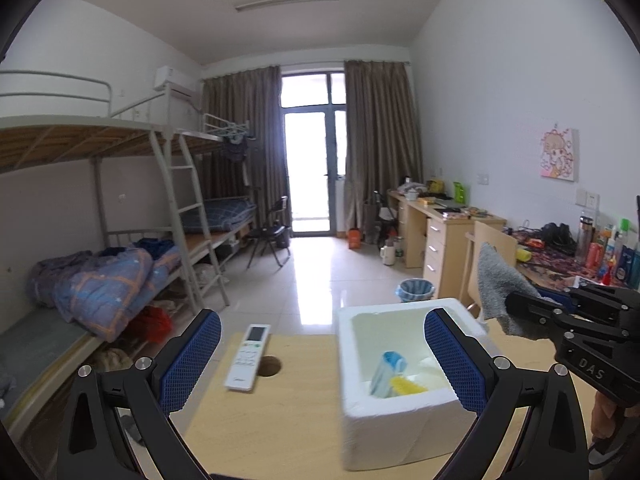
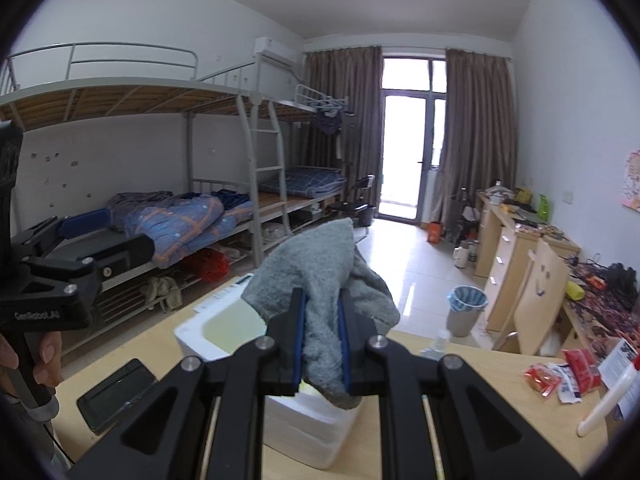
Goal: Organize soft objects
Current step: 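Lower the grey sock into the foam box and open the right gripper, then withdraw both open tools from the box back over the table, then move the left gripper toward the white foam stick on the table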
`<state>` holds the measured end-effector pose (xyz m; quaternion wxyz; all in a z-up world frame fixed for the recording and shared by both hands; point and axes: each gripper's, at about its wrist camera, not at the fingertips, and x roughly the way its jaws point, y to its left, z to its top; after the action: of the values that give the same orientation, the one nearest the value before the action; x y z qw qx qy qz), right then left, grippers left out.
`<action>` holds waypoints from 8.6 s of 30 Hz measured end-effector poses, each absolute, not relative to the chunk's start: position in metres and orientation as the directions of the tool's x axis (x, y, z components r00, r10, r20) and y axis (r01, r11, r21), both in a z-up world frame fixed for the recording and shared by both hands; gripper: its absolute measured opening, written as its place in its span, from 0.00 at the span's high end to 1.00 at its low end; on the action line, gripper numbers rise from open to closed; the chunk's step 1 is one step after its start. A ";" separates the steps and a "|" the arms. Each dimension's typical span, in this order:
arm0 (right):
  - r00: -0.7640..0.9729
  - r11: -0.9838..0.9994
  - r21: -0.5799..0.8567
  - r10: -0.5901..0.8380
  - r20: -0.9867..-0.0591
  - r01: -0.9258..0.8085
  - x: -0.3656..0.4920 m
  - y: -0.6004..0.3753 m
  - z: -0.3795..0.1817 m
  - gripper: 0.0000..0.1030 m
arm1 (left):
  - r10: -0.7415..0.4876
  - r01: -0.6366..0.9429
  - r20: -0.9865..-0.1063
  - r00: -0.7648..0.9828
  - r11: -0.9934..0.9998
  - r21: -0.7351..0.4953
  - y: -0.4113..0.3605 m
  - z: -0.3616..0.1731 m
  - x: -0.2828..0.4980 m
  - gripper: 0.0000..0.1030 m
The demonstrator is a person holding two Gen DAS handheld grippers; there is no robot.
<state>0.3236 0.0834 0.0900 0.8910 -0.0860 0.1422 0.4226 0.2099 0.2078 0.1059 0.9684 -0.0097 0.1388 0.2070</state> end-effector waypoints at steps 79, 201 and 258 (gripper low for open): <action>0.660 0.691 0.020 0.698 -0.278 -0.722 0.259 -0.010 0.118 0.00 | 0.284 -0.294 -0.224 0.932 0.956 -0.012 0.117 0.125 0.123 0.01; 0.824 0.911 0.126 0.409 -0.393 -0.392 0.231 -0.162 -0.018 0.00 | 0.030 -0.063 -0.459 0.888 0.996 -0.057 0.002 -0.034 0.182 0.01; 0.788 0.920 0.198 0.392 -0.475 -0.338 0.286 -0.189 -0.054 0.00 | -0.223 0.356 -0.766 0.603 0.934 0.008 -0.044 -0.090 0.304 0.29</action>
<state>0.2857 -0.1886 -0.0537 0.9442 0.0514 0.2620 0.1931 0.3039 -0.0440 -0.0901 0.8916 0.0799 0.4150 -0.1625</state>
